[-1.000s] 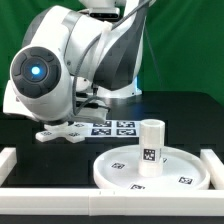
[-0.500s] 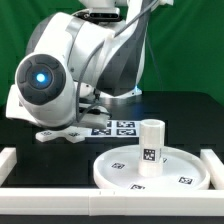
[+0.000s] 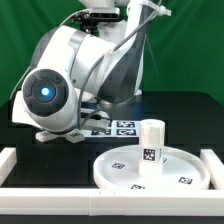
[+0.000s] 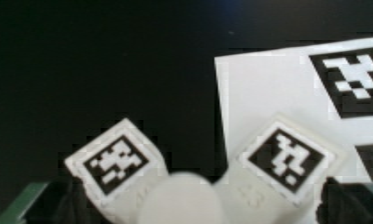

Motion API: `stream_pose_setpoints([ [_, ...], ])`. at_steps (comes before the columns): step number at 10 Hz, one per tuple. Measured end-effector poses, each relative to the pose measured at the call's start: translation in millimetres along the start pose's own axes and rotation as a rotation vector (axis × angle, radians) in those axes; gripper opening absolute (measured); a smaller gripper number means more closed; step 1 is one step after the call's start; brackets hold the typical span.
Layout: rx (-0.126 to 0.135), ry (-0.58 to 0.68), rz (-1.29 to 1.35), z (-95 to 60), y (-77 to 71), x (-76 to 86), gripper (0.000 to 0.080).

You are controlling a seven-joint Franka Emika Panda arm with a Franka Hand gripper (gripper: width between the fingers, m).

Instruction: Assemble round table

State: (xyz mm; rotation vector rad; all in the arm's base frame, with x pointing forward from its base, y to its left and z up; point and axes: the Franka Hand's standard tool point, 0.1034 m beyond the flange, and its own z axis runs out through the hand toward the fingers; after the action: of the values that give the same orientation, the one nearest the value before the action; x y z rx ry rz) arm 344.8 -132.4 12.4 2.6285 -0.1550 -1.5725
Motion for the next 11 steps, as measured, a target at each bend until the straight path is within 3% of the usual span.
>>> stream_pose_setpoints([
  [1, 0.000, 0.002, 0.000, -0.3, 0.2, 0.4, 0.0649],
  [4, 0.000, 0.002, 0.000, -0.3, 0.3, 0.4, 0.0249],
  [9, 0.005, 0.005, -0.011, -5.1, 0.0, -3.1, 0.0223],
  [11, 0.049, 0.067, -0.031, -47.2, 2.6, -30.0, 0.0223],
])
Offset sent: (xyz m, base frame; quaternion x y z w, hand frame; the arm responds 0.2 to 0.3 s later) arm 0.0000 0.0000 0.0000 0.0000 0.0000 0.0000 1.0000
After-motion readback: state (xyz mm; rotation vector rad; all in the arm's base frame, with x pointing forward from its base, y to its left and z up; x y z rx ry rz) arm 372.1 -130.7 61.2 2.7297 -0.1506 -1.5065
